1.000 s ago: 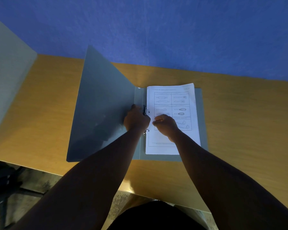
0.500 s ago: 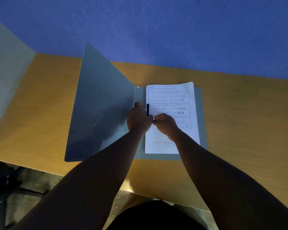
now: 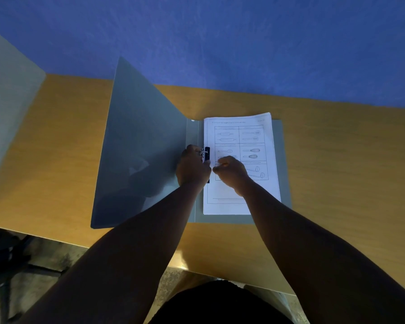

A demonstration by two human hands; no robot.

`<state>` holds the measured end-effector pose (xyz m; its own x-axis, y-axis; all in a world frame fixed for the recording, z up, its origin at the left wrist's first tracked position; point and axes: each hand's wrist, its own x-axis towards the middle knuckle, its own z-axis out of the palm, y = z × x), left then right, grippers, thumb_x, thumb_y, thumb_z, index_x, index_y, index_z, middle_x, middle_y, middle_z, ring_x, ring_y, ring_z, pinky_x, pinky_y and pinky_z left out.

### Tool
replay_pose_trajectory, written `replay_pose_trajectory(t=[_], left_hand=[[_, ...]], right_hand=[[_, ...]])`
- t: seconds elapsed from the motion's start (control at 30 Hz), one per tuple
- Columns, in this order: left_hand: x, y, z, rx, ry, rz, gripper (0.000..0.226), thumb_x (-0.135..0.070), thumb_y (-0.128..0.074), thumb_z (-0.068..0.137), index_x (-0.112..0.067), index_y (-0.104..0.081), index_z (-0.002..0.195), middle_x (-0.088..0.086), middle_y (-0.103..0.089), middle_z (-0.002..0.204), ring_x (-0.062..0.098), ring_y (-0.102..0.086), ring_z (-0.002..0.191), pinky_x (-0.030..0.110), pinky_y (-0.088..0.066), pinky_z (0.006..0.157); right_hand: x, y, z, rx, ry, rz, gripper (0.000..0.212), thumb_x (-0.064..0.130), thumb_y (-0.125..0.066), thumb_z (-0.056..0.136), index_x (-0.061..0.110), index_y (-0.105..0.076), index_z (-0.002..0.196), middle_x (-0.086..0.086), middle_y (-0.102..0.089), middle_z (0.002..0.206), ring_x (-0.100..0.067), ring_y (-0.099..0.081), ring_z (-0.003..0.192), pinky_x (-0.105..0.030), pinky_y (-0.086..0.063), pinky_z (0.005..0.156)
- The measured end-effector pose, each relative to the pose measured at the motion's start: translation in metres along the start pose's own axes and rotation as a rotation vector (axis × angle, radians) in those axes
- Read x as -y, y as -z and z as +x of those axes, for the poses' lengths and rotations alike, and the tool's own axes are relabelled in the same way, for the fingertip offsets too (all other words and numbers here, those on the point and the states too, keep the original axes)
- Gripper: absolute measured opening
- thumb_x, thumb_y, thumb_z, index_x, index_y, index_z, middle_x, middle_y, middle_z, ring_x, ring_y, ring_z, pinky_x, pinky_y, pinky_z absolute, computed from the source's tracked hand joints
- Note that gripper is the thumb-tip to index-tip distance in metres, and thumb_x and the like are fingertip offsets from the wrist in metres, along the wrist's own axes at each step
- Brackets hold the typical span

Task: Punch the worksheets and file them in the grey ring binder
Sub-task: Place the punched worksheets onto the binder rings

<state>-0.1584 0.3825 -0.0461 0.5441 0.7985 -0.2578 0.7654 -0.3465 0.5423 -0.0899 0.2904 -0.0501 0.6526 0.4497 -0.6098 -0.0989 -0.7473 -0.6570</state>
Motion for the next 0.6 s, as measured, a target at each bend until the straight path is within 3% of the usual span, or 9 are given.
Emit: replay_pose_trajectory(t=[0.1,0.27,0.4,0.47,0.6], left_hand=[[0.003,0.000,0.000,-0.027,-0.042,0.048,0.034,-0.018,-0.068,0.087,-0.018,-0.060,0.120,0.004,-0.060,0.121,0.024,-0.064,0.104,0.033,-0.051,0.080],[0.005,0.000,0.005,-0.054,-0.072,0.040,0.026,-0.012,-0.057,0.094,-0.014,-0.066,0.118,0.007,-0.059,0.119,0.024,-0.063,0.104,0.024,-0.041,0.077],[0.004,-0.001,0.004,-0.091,-0.116,0.059,0.024,-0.014,-0.045,0.099,-0.010,-0.068,0.092,0.004,-0.059,0.088,0.022,-0.060,0.079,0.021,-0.035,0.061],[0.007,-0.003,0.005,-0.088,-0.124,0.046,0.028,-0.015,-0.043,0.100,-0.016,-0.061,0.078,0.001,-0.057,0.080,0.017,-0.055,0.069,0.016,-0.029,0.051],[0.012,-0.005,0.010,-0.076,-0.109,-0.029,0.031,-0.012,-0.047,0.097,-0.019,-0.054,0.067,-0.001,-0.054,0.068,0.013,-0.050,0.056,0.011,-0.024,0.045]], right_hand=[[0.001,-0.004,0.004,-0.010,-0.031,0.006,0.052,0.023,-0.061,0.080,0.020,-0.051,0.131,-0.001,-0.068,0.112,-0.022,-0.064,0.102,-0.035,-0.056,0.086],[0.002,-0.016,0.014,-0.024,0.032,-0.082,0.071,0.034,-0.068,0.077,0.024,-0.038,0.141,-0.008,-0.067,0.119,-0.028,-0.064,0.108,-0.045,-0.054,0.092],[0.006,-0.023,0.019,-0.059,0.065,-0.134,0.080,0.047,-0.069,0.075,0.029,-0.032,0.144,-0.006,-0.066,0.121,-0.029,-0.063,0.110,-0.047,-0.055,0.090],[0.007,-0.025,0.020,-0.072,0.069,-0.148,0.080,0.045,-0.069,0.076,0.031,-0.031,0.145,-0.006,-0.065,0.121,-0.029,-0.063,0.110,-0.047,-0.055,0.089],[0.008,-0.028,0.024,-0.103,0.072,-0.182,0.077,0.043,-0.068,0.078,0.033,-0.031,0.145,-0.007,-0.064,0.119,-0.029,-0.062,0.109,-0.047,-0.055,0.088]])
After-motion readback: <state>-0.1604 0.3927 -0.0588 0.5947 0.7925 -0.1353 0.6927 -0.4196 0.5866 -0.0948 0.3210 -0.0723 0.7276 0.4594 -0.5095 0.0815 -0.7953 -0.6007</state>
